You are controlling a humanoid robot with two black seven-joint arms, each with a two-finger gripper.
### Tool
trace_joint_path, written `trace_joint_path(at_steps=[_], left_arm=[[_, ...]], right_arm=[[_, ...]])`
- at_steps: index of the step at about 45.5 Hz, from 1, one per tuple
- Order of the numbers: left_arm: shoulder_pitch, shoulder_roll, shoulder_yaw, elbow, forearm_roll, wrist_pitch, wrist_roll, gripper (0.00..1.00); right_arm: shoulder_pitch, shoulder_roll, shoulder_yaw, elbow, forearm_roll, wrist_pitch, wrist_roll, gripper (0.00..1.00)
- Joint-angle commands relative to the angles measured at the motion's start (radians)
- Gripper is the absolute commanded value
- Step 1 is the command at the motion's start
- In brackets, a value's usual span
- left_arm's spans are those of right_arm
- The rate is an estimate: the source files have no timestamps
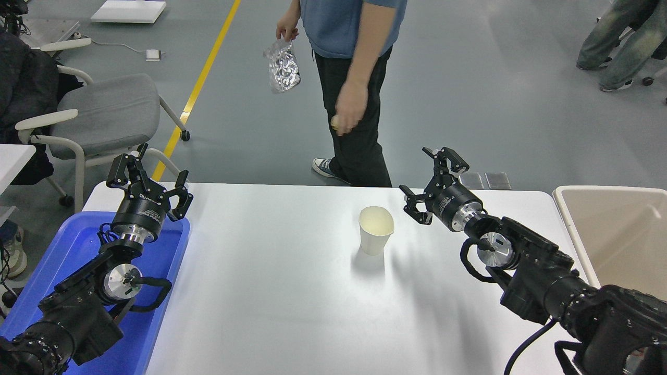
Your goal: Dispose of the paper cup in the dustbin
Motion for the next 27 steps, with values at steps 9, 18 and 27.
trace_joint_path(at_steps=[9,18,27], left_arm=[[-0.005,0.003,0.011,0.0,0.0,0.0,0.0,1.0],[-0.005,0.003,0.012,0.0,0.0,0.0,-0.002,1.0],[-0.005,0.003,0.012,0.0,0.0,0.0,-0.002,1.0]], right_arm=[[0.002,0.0,-0.003,0.008,0.0,0.006,0.0,1.0],[0.0,0.0,-0.016,0.032,-0.004,0.023,0.0,1.0],[0.002,-0.096,-0.022,0.219,-0.066,0.037,0.0,1.0]])
